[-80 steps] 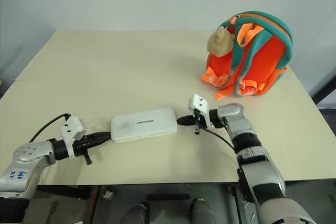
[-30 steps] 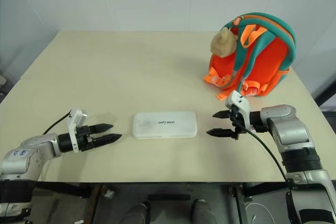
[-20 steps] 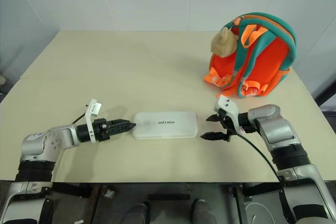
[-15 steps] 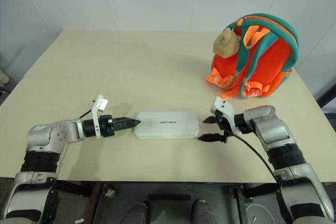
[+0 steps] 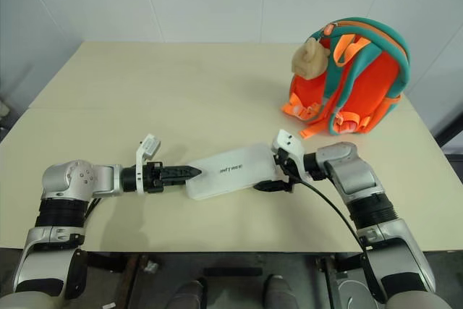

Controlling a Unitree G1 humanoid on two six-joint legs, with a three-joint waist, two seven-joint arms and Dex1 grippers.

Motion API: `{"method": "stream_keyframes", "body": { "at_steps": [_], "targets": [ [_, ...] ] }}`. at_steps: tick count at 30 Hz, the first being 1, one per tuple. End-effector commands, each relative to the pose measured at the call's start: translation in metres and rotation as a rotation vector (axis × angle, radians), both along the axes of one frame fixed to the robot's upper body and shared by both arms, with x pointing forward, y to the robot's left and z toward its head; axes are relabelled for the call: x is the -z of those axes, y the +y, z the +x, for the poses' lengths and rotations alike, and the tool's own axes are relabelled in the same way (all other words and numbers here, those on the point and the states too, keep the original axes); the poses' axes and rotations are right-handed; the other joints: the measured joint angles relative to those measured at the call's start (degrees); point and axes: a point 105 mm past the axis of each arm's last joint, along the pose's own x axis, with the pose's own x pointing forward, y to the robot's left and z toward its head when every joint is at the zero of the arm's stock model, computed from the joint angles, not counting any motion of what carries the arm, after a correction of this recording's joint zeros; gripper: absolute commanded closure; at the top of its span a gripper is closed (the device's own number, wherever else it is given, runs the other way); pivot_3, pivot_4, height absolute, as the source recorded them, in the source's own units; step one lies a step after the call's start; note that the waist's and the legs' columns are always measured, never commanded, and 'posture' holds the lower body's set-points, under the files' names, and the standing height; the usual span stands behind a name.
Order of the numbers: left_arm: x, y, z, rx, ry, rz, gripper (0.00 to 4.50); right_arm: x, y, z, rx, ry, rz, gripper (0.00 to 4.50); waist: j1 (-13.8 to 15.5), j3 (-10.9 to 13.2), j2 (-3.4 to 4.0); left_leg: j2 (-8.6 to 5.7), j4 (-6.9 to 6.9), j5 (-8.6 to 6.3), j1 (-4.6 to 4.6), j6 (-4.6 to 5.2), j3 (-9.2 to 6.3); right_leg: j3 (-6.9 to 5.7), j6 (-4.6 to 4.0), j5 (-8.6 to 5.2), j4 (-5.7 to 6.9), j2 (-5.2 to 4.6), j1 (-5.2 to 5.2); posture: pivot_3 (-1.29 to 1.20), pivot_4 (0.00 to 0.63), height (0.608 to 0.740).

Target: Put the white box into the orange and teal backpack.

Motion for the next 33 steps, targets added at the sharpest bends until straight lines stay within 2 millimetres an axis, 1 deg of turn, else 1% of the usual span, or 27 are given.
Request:
{"method": "stream_keyframes", "body": {
  "at_steps": [1,4,7,10,14,17,19,23,27,33],
  "targets": [
    [0.005,-0.003,0.000,-0.005,0.054,-0.018,0.05,-0.011,0.002,0.002,-0.009,-0.049,0.016,0.00,0.0,0.0,0.00,0.00,0.00,0.00,-0.01,0.00,0.00,0.00,0.00,0.00,-0.01,0.00,0.00,0.00,0.150,0.740],
    [0.003,-0.003,0.004,-0.027,0.048,-0.030,0.05,-0.008,-0.001,0.000,-0.002,-0.050,0.007,0.00,0.1,0.0,0.00,0.00,0.01,-0.01,-0.01,-0.01,0.00,0.00,0.01,0.00,0.00,0.00,0.00,0.00,0.150,0.740],
    [-0.001,-0.001,0.007,-0.045,0.040,-0.042,0.05,-0.005,-0.010,-0.002,0.013,-0.049,-0.013,0.00,0.1,0.0,0.00,0.00,0.04,0.00,0.00,-0.01,0.00,0.00,0.02,0.01,0.02,0.00,0.01,0.00,0.150,0.740],
    [0.000,0.004,0.007,-0.057,0.028,-0.002,0.05,-0.002,-0.021,-0.003,0.030,-0.053,-0.046,0.00,0.0,0.0,0.00,0.00,0.05,0.00,0.00,-0.01,0.00,0.00,0.03,0.02,0.01,0.00,0.01,0.00,0.150,0.740],
    [-0.003,0.016,0.005,-0.073,0.007,0.041,0.05,-0.004,-0.032,-0.003,0.052,-0.046,-0.060,0.00,-0.3,0.0,0.00,0.00,0.05,0.02,0.02,-0.02,0.01,0.01,0.02,0.02,0.01,0.00,0.00,0.00,0.150,0.740],
    [-0.009,0.035,0.005,-0.112,-0.019,0.104,0.05,-0.004,-0.043,-0.003,0.075,-0.046,-0.079,0.00,-0.6,0.0,-0.01,0.01,0.04,0.03,0.02,-0.03,0.02,0.02,0.01,0.03,0.01,0.02,-0.04,0.00,0.150,0.740],
    [-0.012,0.043,0.004,-0.122,-0.023,0.133,0.05,-0.006,-0.045,-0.003,0.080,-0.044,-0.079,0.00,-0.6,0.0,-0.01,0.01,0.02,0.02,0.02,-0.03,0.02,0.03,0.00,0.02,0.01,0.02,-0.06,0.00,0.150,0.740],
    [-0.016,0.051,-0.005,-0.105,-0.009,0.155,0.05,-0.009,-0.045,-0.006,0.077,-0.041,-0.071,0.00,-0.2,0.0,-0.01,0.01,0.00,0.01,-0.01,-0.03,0.03,0.05,-0.01,0.02,-0.05,0.02,-0.06,0.00,0.150,0.740],
    [-0.022,0.046,-0.018,-0.050,0.038,0.109,0.05,-0.013,-0.042,-0.008,0.070,-0.043,-0.060,0.00,-0.1,0.0,-0.01,0.01,-0.05,-0.02,-0.06,-0.03,0.03,0.05,-0.01,0.02,-0.06,0.02,-0.10,0.00,0.150,0.740],
    [-0.017,0.029,-0.021,-0.022,0.075,0.047,0.05,-0.020,-0.036,-0.012,0.050,-0.047,-0.050,0.00,0.0,0.0,-0.02,0.01,-0.05,-0.03,-0.06,-0.02,0.02,0.04,0.00,0.02,-0.05,0.02,-0.09,0.00,0.150,0.740]
  ]
}}
